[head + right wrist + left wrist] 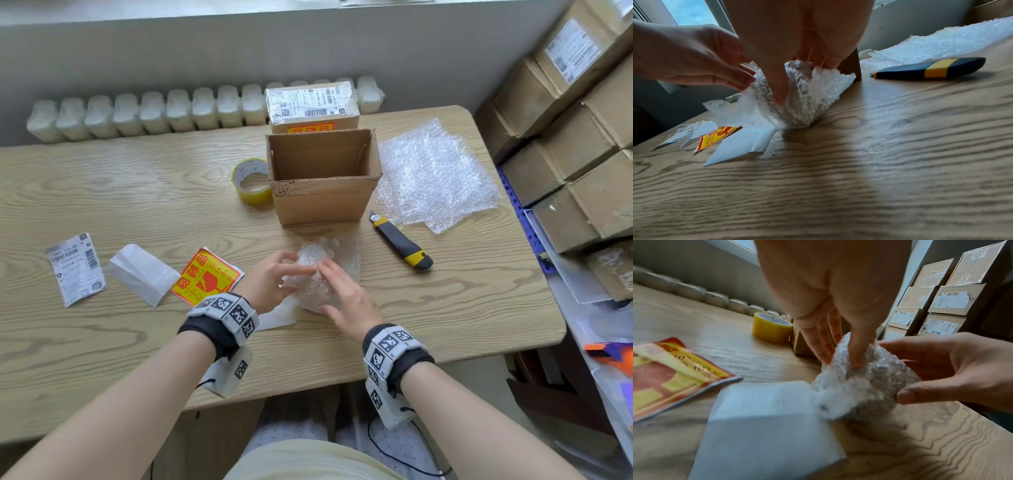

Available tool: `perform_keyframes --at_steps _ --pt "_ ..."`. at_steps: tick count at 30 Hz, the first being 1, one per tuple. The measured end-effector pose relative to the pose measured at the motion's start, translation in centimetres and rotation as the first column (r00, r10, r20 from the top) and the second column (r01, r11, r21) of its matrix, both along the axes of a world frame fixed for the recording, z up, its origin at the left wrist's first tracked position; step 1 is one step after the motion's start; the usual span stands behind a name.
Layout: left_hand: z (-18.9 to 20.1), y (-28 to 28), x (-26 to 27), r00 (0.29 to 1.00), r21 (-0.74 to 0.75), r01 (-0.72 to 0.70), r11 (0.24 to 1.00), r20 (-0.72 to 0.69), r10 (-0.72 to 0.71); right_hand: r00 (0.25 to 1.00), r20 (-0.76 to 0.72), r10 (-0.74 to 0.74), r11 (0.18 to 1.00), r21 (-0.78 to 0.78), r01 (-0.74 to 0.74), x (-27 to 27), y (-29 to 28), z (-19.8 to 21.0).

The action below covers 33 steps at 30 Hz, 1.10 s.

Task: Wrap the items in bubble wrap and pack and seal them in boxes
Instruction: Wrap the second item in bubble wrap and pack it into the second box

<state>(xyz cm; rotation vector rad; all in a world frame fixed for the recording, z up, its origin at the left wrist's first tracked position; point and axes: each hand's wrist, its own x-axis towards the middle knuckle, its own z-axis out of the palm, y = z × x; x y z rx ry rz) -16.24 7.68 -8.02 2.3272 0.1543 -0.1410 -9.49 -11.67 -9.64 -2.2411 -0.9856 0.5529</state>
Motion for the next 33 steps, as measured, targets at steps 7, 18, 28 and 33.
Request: perform_keyframes --at_steps 7,18,28,33 --pt "-0.9 -1.4 -0.2 0.985 0.016 -0.100 0.995 0.145 0.097 0.995 0.101 -0.027 0.998 0.067 0.020 0.1 -0.4 -1.0" --pt "-0.1 -1.2 0.9 0.961 -0.117 -0.215 0.970 0.151 0.231 0.951 0.309 0.015 1.000 -0.003 -0.015 1.0 -0.4 -1.4" --pt "-1.6 9.7 7.7 0.917 0.343 -0.326 0.881 -0.113 0.383 0.955 0.297 0.029 0.998 0.038 -0.042 1.4 -0.8 -1.7" --pt "-3.1 11.3 9.2 0.961 0.528 -0.214 0.821 -0.037 0.275 0.966 0.258 0.029 0.998 0.052 -0.044 1.3 -0.5 -1.9"
